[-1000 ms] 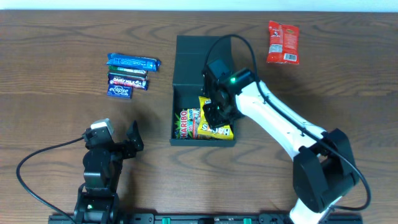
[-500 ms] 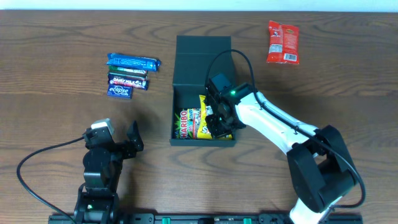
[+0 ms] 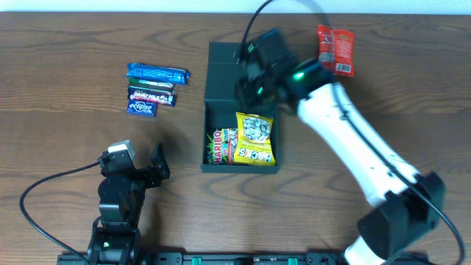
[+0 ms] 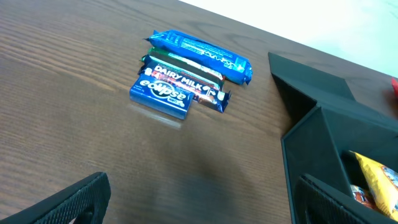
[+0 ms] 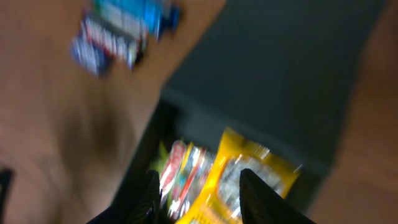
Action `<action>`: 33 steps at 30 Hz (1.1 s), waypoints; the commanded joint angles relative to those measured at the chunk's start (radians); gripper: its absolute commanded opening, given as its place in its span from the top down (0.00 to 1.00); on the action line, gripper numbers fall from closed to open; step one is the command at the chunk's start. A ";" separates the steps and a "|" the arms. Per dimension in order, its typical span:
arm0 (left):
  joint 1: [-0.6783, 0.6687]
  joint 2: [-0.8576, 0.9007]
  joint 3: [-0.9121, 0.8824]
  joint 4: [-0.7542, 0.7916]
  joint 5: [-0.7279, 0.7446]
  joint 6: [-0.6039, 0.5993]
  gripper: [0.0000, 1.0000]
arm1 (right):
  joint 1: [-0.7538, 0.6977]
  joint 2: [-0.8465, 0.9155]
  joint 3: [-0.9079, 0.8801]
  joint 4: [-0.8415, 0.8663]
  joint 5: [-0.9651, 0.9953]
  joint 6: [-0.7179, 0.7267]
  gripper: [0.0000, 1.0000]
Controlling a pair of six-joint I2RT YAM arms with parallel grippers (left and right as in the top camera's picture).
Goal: Pack container
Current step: 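Withdraw the right gripper from the box toward the red bag, then grasp the red snack bag with the right gripper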
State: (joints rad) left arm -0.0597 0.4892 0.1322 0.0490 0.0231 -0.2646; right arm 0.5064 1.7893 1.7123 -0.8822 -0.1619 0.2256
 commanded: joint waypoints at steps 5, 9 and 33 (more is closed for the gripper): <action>0.002 0.002 -0.001 0.000 0.003 0.011 0.05 | -0.082 -0.018 0.057 0.012 0.021 0.050 0.01; 0.002 0.002 -0.001 0.000 0.003 0.011 0.05 | -0.082 -0.018 0.057 0.035 0.025 0.035 0.01; 0.003 0.002 -0.001 0.000 -0.087 -0.074 0.05 | -0.660 0.779 0.888 -0.171 -0.150 -0.092 0.01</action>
State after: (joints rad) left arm -0.0597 0.4900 0.1322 0.0494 -0.0357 -0.3153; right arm -0.1272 2.4821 2.5584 -1.0332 -0.2970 0.1593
